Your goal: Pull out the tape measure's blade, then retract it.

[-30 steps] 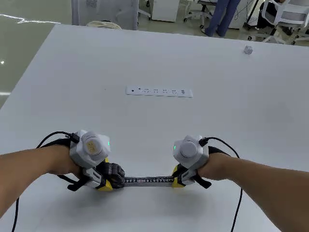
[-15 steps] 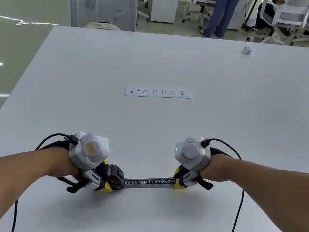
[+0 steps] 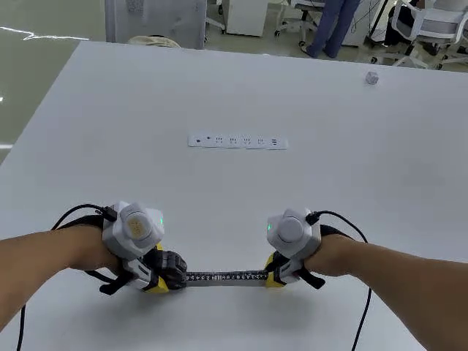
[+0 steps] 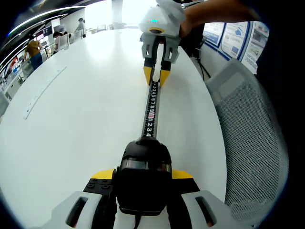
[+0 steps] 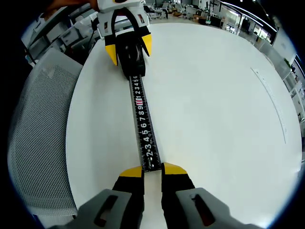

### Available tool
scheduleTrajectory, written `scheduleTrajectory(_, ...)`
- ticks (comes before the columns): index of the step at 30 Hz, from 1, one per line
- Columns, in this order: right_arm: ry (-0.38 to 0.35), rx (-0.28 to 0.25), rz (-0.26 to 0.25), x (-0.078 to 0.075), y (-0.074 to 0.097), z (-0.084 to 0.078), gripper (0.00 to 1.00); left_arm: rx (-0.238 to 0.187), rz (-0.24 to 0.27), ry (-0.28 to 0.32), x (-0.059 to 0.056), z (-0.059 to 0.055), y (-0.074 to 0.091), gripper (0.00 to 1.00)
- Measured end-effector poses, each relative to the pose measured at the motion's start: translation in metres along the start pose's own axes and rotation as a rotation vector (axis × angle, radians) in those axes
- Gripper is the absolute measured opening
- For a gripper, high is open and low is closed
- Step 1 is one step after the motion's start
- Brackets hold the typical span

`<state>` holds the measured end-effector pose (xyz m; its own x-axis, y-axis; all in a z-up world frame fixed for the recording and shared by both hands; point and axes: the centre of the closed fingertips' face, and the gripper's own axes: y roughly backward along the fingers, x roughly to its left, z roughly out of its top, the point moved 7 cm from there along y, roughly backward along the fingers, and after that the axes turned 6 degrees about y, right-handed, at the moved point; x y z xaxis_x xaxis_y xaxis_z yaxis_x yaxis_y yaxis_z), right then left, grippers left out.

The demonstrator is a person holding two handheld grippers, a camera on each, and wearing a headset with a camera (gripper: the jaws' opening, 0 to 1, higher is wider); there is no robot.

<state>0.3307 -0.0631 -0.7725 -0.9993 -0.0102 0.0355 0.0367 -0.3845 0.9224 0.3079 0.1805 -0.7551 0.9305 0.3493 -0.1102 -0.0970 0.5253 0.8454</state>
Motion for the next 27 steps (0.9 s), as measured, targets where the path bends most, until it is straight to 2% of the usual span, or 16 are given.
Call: scheduleTrajectory(27,-0.013,0.014,-0.004,-0.0012,0.0034,-0.0087,0.11,0.0,0.001,0.003,0.0003,-0.0004,0.0003,0.38)
